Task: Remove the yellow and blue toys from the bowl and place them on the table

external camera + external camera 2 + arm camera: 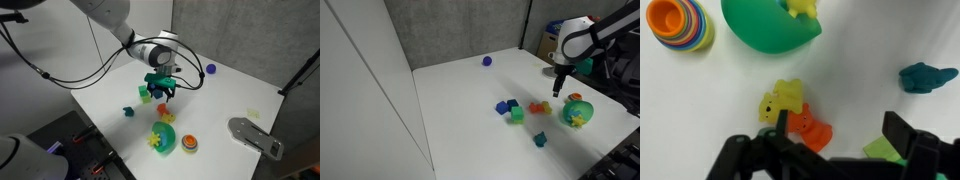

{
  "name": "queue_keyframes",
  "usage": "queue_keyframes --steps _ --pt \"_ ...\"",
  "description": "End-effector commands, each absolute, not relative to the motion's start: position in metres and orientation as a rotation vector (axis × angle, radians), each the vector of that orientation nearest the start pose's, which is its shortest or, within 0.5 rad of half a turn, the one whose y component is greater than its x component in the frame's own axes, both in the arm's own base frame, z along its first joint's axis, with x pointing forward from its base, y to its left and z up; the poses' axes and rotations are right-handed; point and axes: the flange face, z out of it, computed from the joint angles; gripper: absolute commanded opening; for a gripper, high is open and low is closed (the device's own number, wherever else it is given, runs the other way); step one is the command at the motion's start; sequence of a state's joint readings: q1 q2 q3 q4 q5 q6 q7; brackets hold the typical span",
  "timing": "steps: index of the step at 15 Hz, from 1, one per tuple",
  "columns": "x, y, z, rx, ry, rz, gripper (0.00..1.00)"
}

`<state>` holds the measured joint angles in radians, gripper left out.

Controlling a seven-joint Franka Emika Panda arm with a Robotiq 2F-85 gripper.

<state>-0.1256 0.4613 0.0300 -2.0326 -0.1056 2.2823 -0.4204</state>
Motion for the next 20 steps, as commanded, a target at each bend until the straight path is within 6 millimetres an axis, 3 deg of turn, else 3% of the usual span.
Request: queue_keyframes --steps 1,12,17,20 --pt "0.577 -0.066 0.212 -3.064 -0.607 0.344 1.0" --pt "0.579 -0.059 0.229 -3.042 -0.64 0.365 1.0" --pt "0.576 -0.055 0.257 -3.055 -0.648 0.357 1.0" --pt "0.575 -0.063 0.277 -3.095 -0.603 0.323 1.0"
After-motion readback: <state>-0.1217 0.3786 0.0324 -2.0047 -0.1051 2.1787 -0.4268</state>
